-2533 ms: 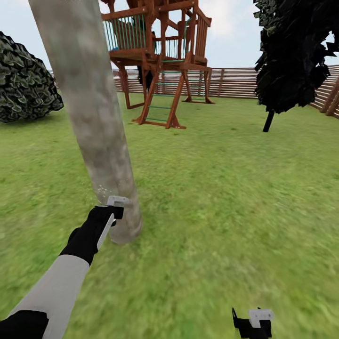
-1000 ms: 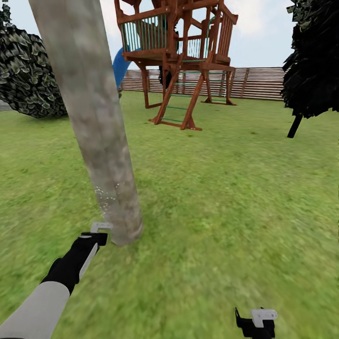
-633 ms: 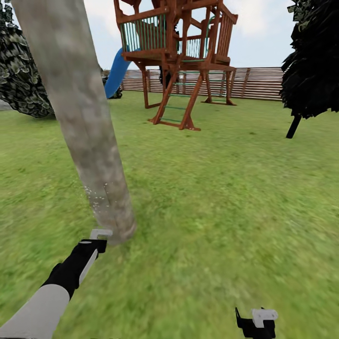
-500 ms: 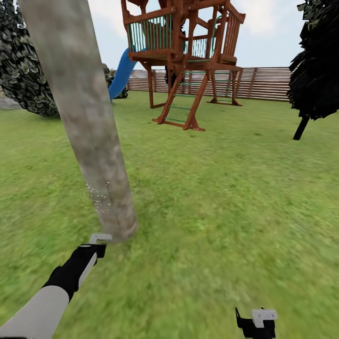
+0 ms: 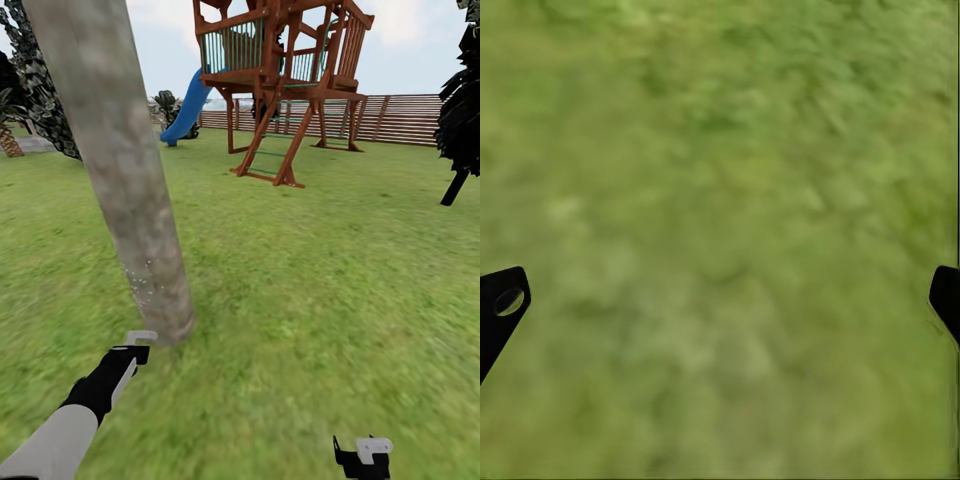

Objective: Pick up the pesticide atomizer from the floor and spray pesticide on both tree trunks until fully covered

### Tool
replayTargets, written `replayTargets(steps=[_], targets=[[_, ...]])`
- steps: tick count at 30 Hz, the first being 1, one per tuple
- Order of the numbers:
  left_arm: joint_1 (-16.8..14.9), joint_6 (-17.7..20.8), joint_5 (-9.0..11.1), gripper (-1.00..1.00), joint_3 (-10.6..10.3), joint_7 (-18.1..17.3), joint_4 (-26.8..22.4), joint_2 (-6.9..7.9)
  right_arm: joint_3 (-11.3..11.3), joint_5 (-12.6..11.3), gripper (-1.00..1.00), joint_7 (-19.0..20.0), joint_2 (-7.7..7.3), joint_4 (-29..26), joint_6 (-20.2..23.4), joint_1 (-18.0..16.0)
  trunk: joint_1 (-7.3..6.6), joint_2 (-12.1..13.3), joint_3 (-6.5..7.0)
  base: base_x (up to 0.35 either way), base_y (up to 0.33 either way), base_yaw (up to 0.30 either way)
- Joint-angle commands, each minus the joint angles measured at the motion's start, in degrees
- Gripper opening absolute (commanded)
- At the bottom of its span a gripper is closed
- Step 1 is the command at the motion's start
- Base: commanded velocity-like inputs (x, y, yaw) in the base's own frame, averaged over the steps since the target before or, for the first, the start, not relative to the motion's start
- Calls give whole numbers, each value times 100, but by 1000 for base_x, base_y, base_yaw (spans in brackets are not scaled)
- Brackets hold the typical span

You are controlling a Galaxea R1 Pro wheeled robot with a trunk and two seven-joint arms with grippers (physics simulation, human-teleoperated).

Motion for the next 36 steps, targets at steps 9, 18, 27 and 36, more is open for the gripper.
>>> replayTargets(steps=[9, 18, 27, 36], targets=[[0, -3, -2, -100, 5, -2, -9, -14, 0, 0, 100, 0, 0, 0, 0, 0, 0, 0, 0, 50, -261, 0], [0, 14, -23, -100, 100, 1, -1, 49, 0, 0, 100, 0, 26, 0, 2, 0, 0, 0, 0, 0, -273, 138], [0, -3, -44, -100, 180, -10, 0, 53, 0, 0, 100, 0, 26, 0, 0, 0, 0, 0, 0, 96, -262, 264], [0, -4, -48, -100, 172, -8, 0, 31, 0, 0, 100, 8, 9, 0, 3, 0, 0, 0, 0, 239, -191, 11]])
